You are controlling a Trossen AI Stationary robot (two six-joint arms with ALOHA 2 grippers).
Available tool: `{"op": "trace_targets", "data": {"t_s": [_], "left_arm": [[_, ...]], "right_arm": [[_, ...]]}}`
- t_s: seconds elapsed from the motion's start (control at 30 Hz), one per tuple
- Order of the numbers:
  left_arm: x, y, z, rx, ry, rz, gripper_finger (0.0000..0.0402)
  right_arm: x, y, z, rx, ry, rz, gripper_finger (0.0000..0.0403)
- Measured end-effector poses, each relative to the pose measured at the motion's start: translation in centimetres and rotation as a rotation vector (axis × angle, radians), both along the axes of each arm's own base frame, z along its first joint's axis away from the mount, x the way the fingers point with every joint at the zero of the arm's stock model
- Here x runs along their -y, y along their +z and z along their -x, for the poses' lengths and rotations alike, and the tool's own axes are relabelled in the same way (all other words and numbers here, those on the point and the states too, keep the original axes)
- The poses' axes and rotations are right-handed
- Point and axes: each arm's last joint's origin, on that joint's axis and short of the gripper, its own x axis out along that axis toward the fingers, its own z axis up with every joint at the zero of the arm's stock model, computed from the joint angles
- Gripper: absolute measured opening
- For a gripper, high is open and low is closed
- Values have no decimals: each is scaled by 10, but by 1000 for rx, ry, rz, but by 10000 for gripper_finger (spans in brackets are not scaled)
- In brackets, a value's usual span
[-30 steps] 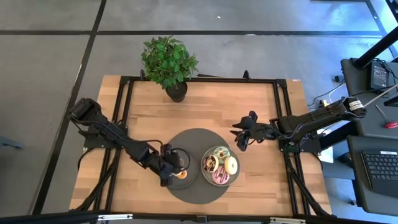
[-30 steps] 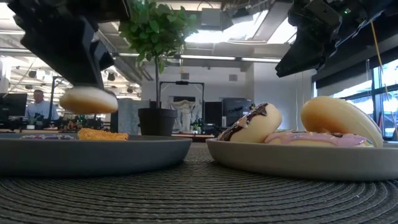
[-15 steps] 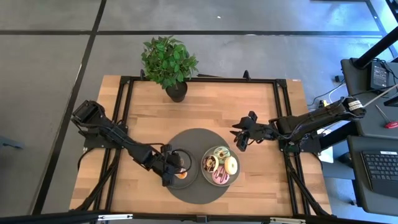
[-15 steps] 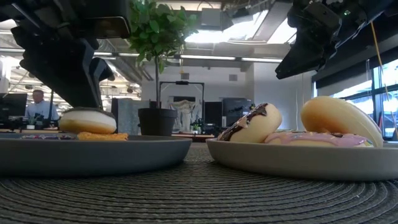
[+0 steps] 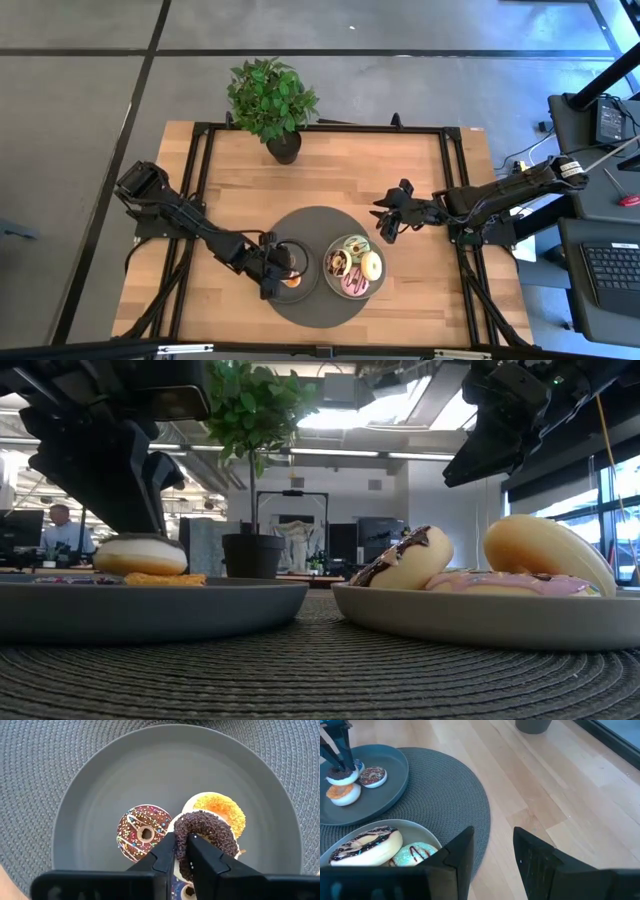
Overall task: Pick & Place donuts
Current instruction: Put the black donut on the dark gray plate, then return to Home Position
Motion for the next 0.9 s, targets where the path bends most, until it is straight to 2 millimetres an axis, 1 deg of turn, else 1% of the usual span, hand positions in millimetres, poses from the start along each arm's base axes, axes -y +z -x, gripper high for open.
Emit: {"op": "trace_targets", "data": {"t_s": [0.27, 0.43, 0.57, 0.77, 0.9], "left_arm": [[-2, 0, -1, 2, 18, 3, 80], [-2, 0, -1, -8, 2, 19, 95], [-3, 3, 1, -20, -8, 30, 99], [-5, 16, 5, 12, -10, 48, 98], [-6, 21, 8, 2, -25, 73, 94]], "right_arm": [[0, 0, 0, 0, 1, -1, 139], [0, 0, 0, 0, 1, -1, 139], [0, 0, 0, 0, 1, -1, 139], [0, 0, 0, 0, 1, -1, 139], [0, 0, 0, 0, 1, -1, 139]]}}
